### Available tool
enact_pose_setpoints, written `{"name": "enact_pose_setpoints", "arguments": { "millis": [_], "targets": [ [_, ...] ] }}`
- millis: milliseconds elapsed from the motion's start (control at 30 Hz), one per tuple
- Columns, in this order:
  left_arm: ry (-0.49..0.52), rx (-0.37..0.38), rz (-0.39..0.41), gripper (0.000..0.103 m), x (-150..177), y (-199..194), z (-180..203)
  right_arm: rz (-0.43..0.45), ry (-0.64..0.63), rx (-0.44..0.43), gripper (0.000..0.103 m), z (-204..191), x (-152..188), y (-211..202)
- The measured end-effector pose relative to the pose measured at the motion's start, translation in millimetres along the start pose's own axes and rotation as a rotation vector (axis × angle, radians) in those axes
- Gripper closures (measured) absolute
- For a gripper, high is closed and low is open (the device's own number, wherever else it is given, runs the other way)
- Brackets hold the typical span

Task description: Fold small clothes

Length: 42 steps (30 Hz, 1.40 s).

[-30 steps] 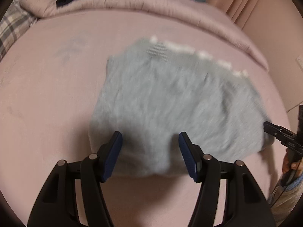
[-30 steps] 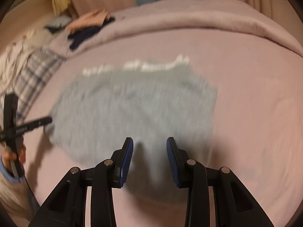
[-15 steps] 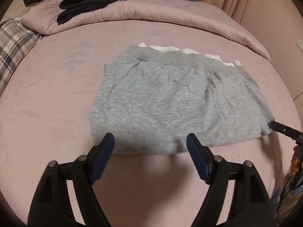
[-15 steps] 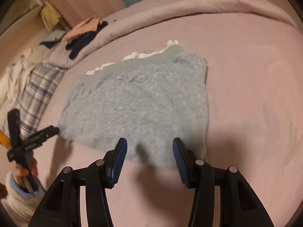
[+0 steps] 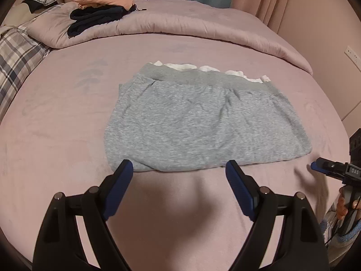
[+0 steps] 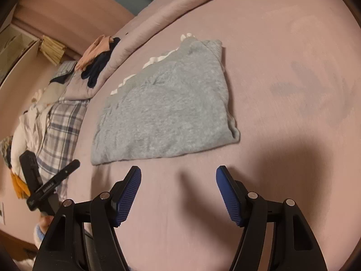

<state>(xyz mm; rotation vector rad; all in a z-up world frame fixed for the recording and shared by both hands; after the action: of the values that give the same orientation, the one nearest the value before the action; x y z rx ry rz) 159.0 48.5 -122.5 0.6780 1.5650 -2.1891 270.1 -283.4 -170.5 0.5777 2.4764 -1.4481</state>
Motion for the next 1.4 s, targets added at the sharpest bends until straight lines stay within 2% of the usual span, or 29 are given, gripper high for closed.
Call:
{"name": "enact_pose_setpoints", "arguments": {
  "millis": [100,267,333,600,767,900,1033,1167,1267,1400],
  "targets": [
    [-0.001,0.005,0.0,0.011,1,-2,3,0.003,0.027,-0.003,0.034,1,2,1],
    [-0.003,0.016,0.012,0.009,1,-7,9,0.005,0.028,-0.008,0.034,-2,4,-1],
    [-0.012,0.024,0.014,0.0,1,-9,10,0.011,0.024,-0.01,0.034,-3,4,-2],
    [-0.148,0.137,0.034,0.001,2,-16,2,0.007,0.049,-0.016,0.034,-6,5,4],
    [-0.288,0.248,0.107,0.0,0,-23,-14,-0.003,0.097,-0.032,0.034,-6,7,14],
    [-0.296,0.26,0.151,0.0,-2,-31,-16,-0.007,0.149,-0.034,0.034,-4,7,24],
    [-0.319,0.281,0.125,0.0,1,-27,-19,0.015,0.18,-0.034,0.033,-5,5,28],
    [-0.391,0.317,0.07,0.0,8,-15,-29,0.039,0.224,-0.045,0.033,-2,3,28],
    [-0.403,0.309,0.059,0.001,10,-11,-33,0.048,0.262,-0.065,0.033,3,0,29],
    [-0.425,0.334,0.053,0.0,11,-8,-37,0.071,0.309,-0.075,0.033,7,-5,31]
  ]
}}
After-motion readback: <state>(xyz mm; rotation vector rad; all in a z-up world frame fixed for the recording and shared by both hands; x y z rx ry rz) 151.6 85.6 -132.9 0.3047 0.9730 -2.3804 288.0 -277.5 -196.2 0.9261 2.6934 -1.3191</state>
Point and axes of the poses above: each gripper's, at about its wrist camera, not at the fingertips, and y roughly the way its jaws point, z to its right, x to its underside, the point moved 2 cm from there along y, roughly the way its jaws point, and after that the axes turned 9 degrees about x, right-handed, at the moved point
